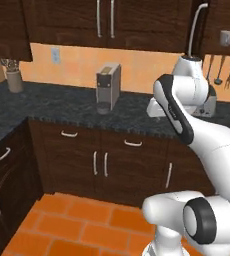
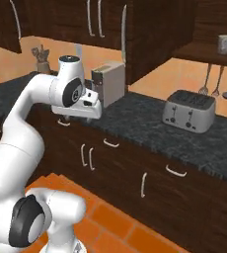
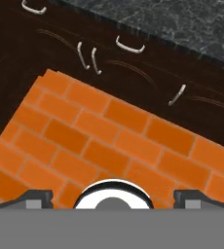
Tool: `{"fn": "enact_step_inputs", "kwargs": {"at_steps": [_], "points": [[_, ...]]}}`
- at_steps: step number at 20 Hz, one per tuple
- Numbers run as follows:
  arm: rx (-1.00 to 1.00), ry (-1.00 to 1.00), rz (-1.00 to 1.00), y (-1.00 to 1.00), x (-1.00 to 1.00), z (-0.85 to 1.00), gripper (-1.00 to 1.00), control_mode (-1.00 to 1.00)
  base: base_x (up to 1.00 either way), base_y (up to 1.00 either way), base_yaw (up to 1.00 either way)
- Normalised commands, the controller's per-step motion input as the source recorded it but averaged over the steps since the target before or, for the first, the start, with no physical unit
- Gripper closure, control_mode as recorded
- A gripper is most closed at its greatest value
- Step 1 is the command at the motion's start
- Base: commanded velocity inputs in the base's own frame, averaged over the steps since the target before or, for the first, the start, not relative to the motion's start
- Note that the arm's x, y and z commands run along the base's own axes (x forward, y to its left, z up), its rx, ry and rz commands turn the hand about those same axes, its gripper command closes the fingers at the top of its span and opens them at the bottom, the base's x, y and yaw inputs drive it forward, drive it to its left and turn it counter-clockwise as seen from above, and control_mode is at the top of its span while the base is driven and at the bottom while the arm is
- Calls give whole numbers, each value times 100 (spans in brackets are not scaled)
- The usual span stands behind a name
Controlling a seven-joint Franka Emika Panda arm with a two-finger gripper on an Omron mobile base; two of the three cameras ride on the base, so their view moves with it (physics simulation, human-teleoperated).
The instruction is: Gather all objects into one cabinet and sort the glasses and bowls to opposite sides.
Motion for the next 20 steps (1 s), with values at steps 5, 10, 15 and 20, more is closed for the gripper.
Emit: {"fn": "enact_step_inputs", "kwargs": {"at_steps": [5,10,15,20], "points": [[0,0,0,0,0,0,-100,100,-2,15,82],[0,0,0,0,0,0,-100,100,0,6,82],[0,0,0,0,0,0,-100,100,23,-2,76],[0,0,0,0,0,0,-100,100,63,-39,68]]}}
